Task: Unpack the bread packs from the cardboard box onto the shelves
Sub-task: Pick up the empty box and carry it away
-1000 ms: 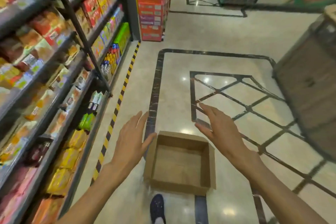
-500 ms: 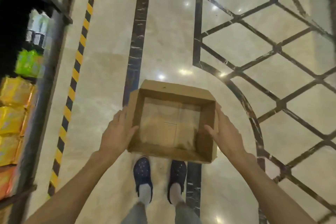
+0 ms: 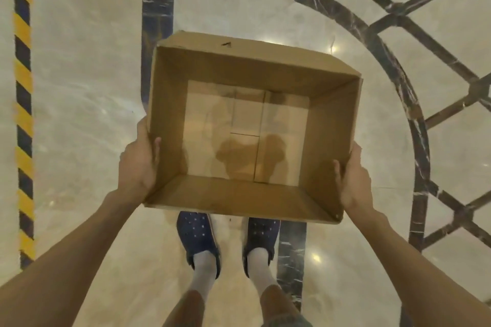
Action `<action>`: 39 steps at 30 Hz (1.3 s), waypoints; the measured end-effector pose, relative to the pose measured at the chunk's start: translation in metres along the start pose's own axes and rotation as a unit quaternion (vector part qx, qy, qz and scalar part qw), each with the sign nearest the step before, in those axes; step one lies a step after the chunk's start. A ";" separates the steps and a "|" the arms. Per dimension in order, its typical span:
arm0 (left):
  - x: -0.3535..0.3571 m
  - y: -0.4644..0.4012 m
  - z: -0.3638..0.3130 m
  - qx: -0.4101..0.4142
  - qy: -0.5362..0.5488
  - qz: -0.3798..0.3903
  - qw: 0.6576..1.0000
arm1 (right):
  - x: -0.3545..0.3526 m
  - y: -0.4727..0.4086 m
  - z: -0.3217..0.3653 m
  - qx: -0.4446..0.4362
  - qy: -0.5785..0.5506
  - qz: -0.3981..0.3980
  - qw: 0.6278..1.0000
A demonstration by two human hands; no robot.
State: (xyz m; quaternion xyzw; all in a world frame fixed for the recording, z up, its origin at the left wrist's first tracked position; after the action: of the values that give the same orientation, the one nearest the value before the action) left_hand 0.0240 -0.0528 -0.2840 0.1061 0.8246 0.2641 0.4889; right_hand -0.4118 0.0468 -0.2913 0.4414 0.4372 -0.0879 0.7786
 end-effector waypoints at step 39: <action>-0.734 0.332 -0.234 0.145 -0.035 -0.335 0.930 | -0.620 0.414 0.430 -0.278 0.061 -0.244 0.927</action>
State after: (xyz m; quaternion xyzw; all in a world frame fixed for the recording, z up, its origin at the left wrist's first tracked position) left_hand 0.1607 -0.1699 0.5351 -0.0977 0.8236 -0.0412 0.5571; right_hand -0.3092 -0.1894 0.5296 0.0910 0.5851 -0.1231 0.7964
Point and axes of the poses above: each hand's wrist, its own y-axis away from the middle knuckle, its own x-axis out of the palm, z = x × y, the point moved 6 cm from there along -y, towards the middle knuckle, and after that the axes turned 6 degrees about x, right-handed, at the moved point
